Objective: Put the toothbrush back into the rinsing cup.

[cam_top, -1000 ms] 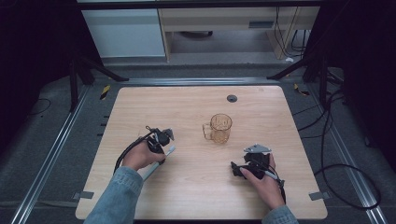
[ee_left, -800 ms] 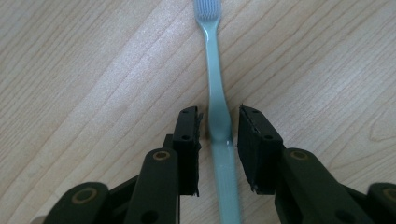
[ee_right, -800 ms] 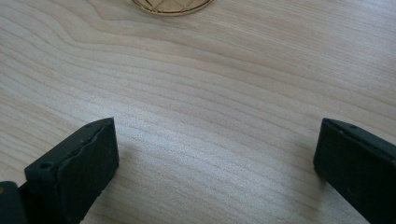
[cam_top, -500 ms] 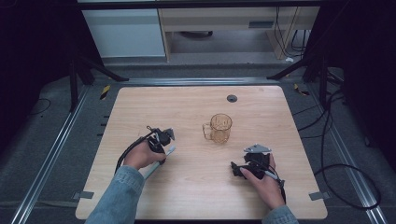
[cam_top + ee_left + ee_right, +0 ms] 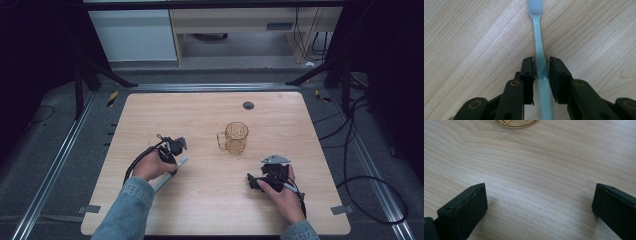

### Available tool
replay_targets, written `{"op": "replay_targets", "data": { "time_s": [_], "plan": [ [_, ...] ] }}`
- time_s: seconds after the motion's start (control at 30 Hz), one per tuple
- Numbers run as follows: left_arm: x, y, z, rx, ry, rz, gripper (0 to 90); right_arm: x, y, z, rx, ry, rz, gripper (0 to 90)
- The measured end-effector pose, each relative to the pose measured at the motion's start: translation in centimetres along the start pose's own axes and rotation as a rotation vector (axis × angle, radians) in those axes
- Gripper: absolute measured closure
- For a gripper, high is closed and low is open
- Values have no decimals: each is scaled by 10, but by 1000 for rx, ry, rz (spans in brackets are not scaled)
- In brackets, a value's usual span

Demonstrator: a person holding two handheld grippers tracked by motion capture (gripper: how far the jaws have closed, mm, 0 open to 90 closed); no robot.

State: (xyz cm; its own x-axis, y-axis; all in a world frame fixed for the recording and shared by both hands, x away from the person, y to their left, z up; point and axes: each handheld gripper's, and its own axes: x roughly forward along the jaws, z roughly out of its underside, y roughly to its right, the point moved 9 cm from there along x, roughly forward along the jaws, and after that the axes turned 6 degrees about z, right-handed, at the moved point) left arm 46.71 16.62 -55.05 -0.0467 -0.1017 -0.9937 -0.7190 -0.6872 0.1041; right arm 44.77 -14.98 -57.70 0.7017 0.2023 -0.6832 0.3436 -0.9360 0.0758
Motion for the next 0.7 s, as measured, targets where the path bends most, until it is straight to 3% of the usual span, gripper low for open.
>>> {"op": "replay_targets", "data": {
  "time_s": [0.3, 0.47, 0.7],
  "plan": [
    [3, -1, 0, -2, -8, -8, 772, 0, 0, 0, -1, 1, -1, 4],
    [1, -1, 0, -1, 15, -25, 785, 0, 0, 0, -5, 1, 0, 4],
    [-15, 4, -7, 10, 84, -45, 786, 0, 0, 0, -4, 0, 0, 4]
  ]
}}
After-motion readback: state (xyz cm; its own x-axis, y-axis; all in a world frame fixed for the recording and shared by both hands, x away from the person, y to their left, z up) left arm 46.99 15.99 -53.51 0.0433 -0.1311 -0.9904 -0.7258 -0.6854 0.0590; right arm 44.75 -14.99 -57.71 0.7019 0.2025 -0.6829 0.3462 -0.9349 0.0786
